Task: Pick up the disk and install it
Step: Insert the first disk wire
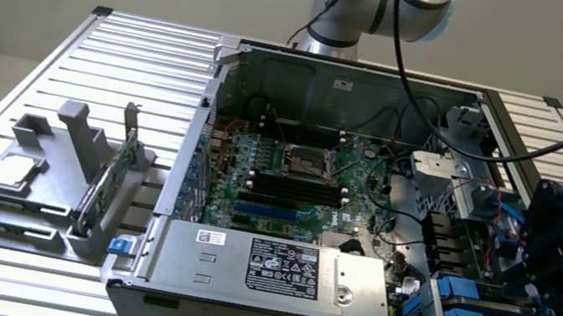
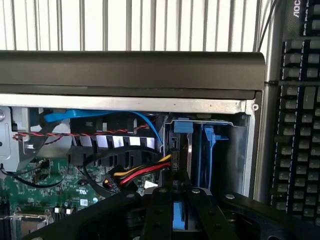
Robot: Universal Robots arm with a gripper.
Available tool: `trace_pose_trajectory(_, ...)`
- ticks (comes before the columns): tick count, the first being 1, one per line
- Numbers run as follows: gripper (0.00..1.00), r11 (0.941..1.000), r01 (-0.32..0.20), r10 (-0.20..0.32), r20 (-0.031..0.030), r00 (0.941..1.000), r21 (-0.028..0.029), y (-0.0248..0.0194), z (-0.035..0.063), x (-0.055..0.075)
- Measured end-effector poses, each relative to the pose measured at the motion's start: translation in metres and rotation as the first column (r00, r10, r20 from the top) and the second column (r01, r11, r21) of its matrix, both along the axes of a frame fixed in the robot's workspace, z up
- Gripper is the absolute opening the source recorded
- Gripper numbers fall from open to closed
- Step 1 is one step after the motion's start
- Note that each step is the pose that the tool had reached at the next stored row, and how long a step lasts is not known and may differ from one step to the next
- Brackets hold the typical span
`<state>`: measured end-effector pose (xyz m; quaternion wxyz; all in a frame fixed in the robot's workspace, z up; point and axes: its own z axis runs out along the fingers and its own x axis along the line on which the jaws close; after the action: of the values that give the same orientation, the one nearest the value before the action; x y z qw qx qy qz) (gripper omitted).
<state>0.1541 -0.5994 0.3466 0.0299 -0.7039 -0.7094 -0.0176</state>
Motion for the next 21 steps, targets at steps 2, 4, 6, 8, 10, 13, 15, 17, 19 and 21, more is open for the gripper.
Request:
trace_pose_trajectory(2,0.16,0.9999,0.01,-0.01,0.0,0.9999,-0.0075,0.0,0.0,0.0)
trace_pose_trajectory(4,0.16,0.9998,0.017,-0.017,0.0001,0.9999,-0.0134,0.0006,0.0,0.0)
trace_pose_trajectory(6,0.16,0.9996,0.019,-0.019,0.0004,0.9998,-0.0206,0.0028,-0.0001,0.0)
trace_pose_trajectory(8,0.16,0.9995,0.02,-0.02,0.0004,0.9998,-0.0265,0.006,-0.0003,0.0001)
trace_pose_trajectory(10,0.16,0.9994,0.02,-0.02,0.0004,0.9998,-0.0284,0.0074,-0.0011,0.0002)
trace_pose_trajectory(13,0.16,0.9994,0.02,-0.02,0.0006,0.9998,-0.0288,0.0077,-0.0022,0.0002)
trace_pose_trajectory(15,0.16,0.9994,0.02,-0.02,0.0008,0.9998,-0.0289,0.0079,-0.0026,0.0004)
trace_pose_trajectory(17,0.16,0.9994,0.02,-0.02,0.0011,0.9998,-0.0293,0.008,-0.0028,0.0008)
trace_pose_trajectory(19,0.16,0.9994,0.02,-0.02,0.0013,0.9998,-0.0295,0.0081,-0.003,0.0009)
trace_pose_trajectory(21,0.16,0.9994,0.02,-0.02,0.0016,0.9998,-0.0298,0.0081,-0.0032,0.0009)
